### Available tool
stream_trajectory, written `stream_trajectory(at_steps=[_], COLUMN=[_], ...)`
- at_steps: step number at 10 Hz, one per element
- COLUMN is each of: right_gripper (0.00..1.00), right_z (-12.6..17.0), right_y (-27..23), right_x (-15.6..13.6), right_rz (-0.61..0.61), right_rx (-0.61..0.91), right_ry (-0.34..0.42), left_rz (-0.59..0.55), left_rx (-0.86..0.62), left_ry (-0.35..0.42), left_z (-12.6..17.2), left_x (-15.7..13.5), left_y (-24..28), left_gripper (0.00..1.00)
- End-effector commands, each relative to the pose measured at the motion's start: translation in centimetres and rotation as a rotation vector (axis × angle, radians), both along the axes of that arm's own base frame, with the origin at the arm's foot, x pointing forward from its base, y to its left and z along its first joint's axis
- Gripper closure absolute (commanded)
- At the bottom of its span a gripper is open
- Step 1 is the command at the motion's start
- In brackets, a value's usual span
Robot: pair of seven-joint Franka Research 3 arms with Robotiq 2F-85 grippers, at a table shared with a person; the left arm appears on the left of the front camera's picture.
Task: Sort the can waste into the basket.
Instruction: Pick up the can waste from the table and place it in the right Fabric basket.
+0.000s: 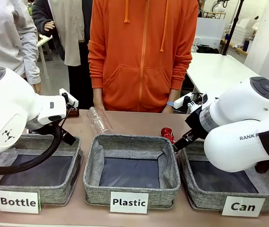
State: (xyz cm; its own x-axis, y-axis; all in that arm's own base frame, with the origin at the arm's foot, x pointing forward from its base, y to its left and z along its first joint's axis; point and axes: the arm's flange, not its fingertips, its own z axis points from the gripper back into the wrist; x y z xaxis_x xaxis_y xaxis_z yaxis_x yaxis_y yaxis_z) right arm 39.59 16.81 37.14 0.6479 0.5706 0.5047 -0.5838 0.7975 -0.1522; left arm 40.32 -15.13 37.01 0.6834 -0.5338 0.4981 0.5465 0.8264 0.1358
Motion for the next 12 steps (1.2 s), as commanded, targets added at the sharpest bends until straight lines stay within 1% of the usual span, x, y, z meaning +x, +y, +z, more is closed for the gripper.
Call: stream_trajectory(at_steps=[1,3,4,5,6,7,8,9,10,11,12], right_gripper=[0.00,0.00,0.00,0.00,0.00,0.00,0.00,0.00,0.00,0.00,0.00], right_z=[0.0,0.0,1.0,2.7,4.8,7.0,9.4,11.4,13.1,14.5,15.1], right_y=[0.0,0.0,-0.1,-0.4,-1.1,-2.3,-4.2,-6.2,-8.7,-11.9,-16.0], right_x=[0.0,0.0,-0.2,-0.6,-1.3,-2.3,-3.7,-5.1,-6.6,-8.2,-9.7], right_rz=[0.000,0.000,-0.001,0.010,0.016,0.024,0.030,-0.002,-0.051,-0.009,-0.017], right_rx=[0.001,0.000,-0.011,0.003,0.014,0.069,0.186,0.315,0.437,0.595,0.751], right_ry=[0.000,0.000,0.011,0.009,0.076,0.154,0.234,0.282,0.332,0.354,0.328], left_rz=[0.000,0.000,-0.007,-0.010,-0.017,-0.062,-0.133,-0.151,-0.060,-0.065,-0.089], left_rx=[0.000,0.000,-0.002,-0.028,-0.074,-0.160,-0.216,-0.318,-0.408,-0.511,-0.637], left_ry=[0.000,0.000,-0.001,-0.021,0.028,0.096,0.172,0.256,0.305,0.293,0.295], left_z=[0.0,0.0,0.9,2.9,5.5,8.1,10.2,11.9,13.3,14.3,15.2], left_x=[0.0,0.0,-0.4,-1.2,-2.5,-4.0,-5.7,-7.1,-8.2,-9.4,-10.6], left_y=[0.0,0.0,0.5,0.6,0.0,-0.1,1.0,2.6,5.4,8.8,13.4], left_gripper=[0.00,0.00,0.00,0.00,0.00,0.00,0.00,0.00,0.00,0.00,0.00])
